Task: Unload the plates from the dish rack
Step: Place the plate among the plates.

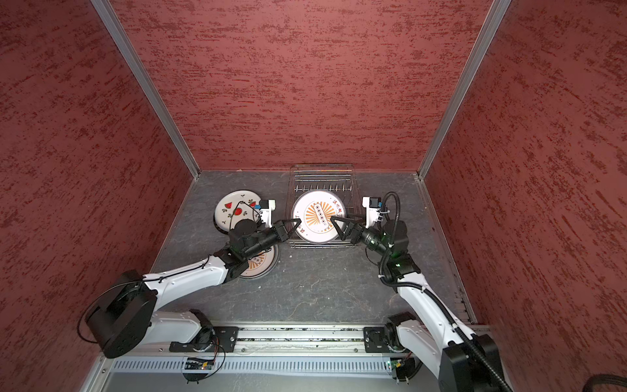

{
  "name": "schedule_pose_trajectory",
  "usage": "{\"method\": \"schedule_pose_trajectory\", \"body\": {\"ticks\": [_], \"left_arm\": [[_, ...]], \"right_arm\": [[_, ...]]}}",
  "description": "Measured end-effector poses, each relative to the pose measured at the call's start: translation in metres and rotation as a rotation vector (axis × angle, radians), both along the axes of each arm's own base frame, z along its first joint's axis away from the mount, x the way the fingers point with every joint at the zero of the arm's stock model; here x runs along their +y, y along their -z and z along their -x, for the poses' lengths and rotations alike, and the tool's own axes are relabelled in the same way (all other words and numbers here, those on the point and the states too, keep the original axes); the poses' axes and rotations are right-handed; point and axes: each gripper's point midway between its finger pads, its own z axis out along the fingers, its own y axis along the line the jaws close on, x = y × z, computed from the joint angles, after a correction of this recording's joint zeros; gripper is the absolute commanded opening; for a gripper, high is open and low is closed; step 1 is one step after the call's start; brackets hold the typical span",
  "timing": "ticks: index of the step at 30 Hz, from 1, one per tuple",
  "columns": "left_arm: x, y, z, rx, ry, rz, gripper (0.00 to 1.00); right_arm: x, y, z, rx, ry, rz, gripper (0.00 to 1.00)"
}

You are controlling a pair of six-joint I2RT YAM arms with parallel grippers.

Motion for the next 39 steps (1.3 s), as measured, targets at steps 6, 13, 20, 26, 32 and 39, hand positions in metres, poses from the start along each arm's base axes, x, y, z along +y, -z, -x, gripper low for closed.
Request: {"method": "schedule_pose_trajectory", "body": {"ticks": [6, 13, 20, 26, 32, 39], "left_arm": [[0.031, -0.009, -0.003, 0.002, -0.053, 0.042, 0.0], [0.068, -0.02, 0.002, 0.001, -0.134, 0.068, 0.0], [0.115, -0.012, 0.006, 0.061, -0.247, 0.086, 0.0], [0.154, 0.016, 0.013, 0.189, -0.374, 0.054, 0.0], [0.187, 0.028, 0.022, 0.268, -0.491, 0.039, 0.0], [0.203, 0.051, 0.032, 0.376, -0.552, 0.015, 0.0]], "right_arm": [[-0.003, 0.003, -0.002, 0.009, 0.025, 0.008, 0.99], [-0.008, -0.008, 0.0, -0.028, 0.05, 0.004, 0.99], [-0.005, -0.009, 0.002, -0.04, 0.045, 0.009, 0.99], [0.015, -0.001, 0.01, -0.054, 0.02, 0.062, 0.99], [0.044, 0.01, 0.023, -0.09, -0.029, 0.143, 0.99], [0.081, 0.04, 0.034, -0.096, -0.086, 0.258, 0.99]]}}
